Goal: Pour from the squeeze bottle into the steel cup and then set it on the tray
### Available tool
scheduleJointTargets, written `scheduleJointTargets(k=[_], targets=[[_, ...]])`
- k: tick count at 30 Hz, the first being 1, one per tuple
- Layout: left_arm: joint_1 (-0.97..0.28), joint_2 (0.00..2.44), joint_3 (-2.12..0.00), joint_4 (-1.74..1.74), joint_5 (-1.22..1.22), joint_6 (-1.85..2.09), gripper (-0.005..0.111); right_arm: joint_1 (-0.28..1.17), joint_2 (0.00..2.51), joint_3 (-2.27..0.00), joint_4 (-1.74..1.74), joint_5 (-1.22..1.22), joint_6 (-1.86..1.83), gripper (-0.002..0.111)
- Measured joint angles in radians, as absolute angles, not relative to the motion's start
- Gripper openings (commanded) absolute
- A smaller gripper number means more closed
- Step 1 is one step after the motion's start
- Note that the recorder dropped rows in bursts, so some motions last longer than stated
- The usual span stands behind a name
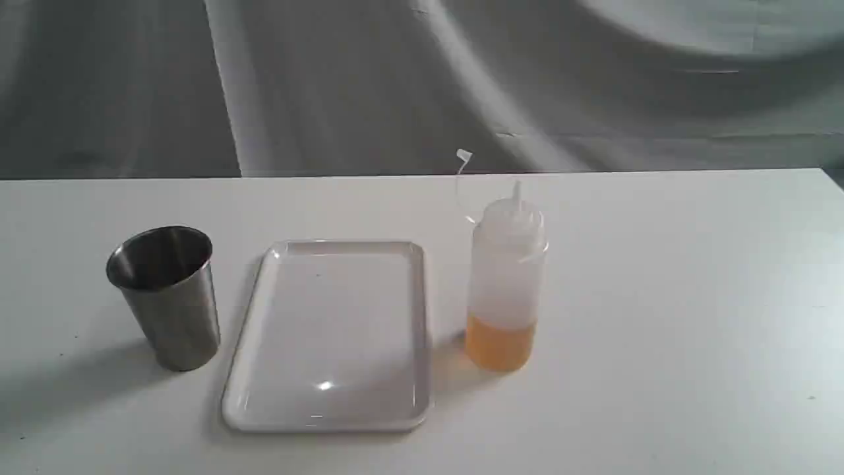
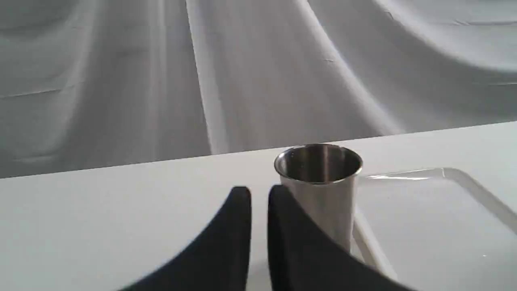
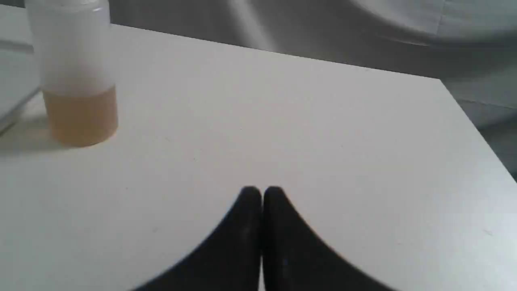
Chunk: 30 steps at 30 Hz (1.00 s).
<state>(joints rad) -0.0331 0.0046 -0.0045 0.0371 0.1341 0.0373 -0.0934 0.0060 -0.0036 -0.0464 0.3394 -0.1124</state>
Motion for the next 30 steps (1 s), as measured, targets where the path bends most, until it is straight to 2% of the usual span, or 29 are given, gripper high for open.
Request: scheduleJointTargets(k=[19,25,30], targets=[[-0.033,0.005,-0.004,0.037,0.134,0.037,0.008,-0.093,0.006,-0.004,-0.046,0.339,-0.112,0.000],[-0.033,0.005,-0.004,0.037,0.134,0.037,0.008,-0.093,0.006,-0.004,0.061,0.339,-0.112,0.000],[-0.033,0.005,-0.004,0.037,0.134,0.037,0.008,-0.093,0.005,-0.111,0.098,0.380,-0.084,0.000]])
